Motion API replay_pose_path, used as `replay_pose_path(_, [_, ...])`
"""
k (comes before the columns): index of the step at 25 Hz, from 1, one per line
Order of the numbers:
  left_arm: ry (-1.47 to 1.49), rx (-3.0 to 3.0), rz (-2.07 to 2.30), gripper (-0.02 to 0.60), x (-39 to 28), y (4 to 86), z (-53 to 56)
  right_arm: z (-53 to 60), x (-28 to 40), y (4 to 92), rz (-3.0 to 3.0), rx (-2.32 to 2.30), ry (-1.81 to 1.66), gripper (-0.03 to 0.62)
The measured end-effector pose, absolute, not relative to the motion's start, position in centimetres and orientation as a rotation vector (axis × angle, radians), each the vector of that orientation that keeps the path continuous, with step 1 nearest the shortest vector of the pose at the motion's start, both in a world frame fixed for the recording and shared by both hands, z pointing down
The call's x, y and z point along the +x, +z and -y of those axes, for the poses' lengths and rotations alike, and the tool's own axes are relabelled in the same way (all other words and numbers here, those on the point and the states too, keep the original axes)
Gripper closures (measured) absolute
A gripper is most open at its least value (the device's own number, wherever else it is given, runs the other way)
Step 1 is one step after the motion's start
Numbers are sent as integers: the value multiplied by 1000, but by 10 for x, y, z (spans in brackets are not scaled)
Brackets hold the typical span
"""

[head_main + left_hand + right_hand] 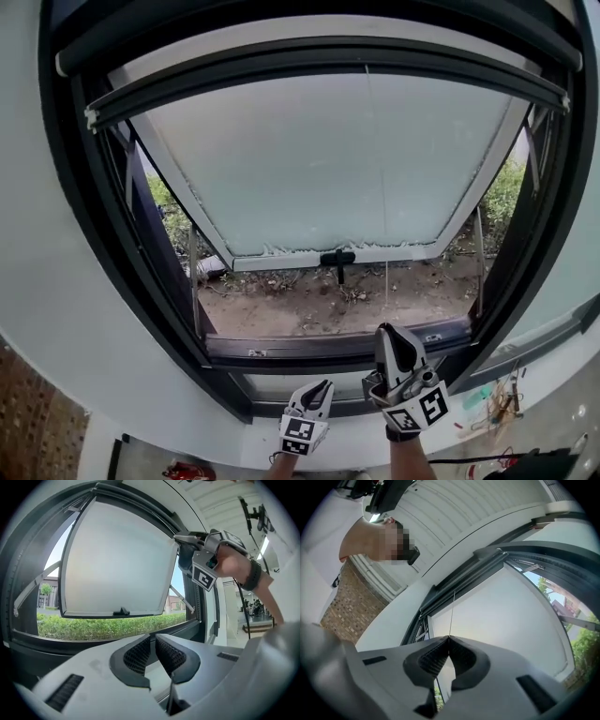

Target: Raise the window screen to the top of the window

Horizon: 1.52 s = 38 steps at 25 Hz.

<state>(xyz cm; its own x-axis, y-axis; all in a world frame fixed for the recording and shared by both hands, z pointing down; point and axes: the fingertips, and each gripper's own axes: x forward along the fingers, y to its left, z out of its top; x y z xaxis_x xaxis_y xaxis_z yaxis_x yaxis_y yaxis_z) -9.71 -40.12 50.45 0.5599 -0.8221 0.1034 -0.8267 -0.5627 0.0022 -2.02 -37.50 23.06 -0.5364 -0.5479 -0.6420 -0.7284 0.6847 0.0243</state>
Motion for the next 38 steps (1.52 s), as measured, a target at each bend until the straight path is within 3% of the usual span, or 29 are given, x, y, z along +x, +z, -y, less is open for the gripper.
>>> replay_pose_path(10, [141, 2704, 1481, 546, -108, 502, 413, 318, -29, 171, -2184, -770, 522, 592])
replay_pose_path(15, [126, 2707, 1463, 546, -104, 500, 407, 358, -57, 245, -2471, -893, 461, 592])
replay_pose_path(20, [50, 2719, 1499, 546, -107, 472, 407, 411, -59, 349, -2769, -1213, 147, 592])
replay_pose_path(35, [-94, 2697, 1628, 546, -122, 436, 414, 408, -67, 417, -2862, -1372, 181, 592])
replay_pose_path(38, [-120, 2701, 1585, 580, -120, 434, 411, 409, -69, 421, -2867, -1376, 168, 592])
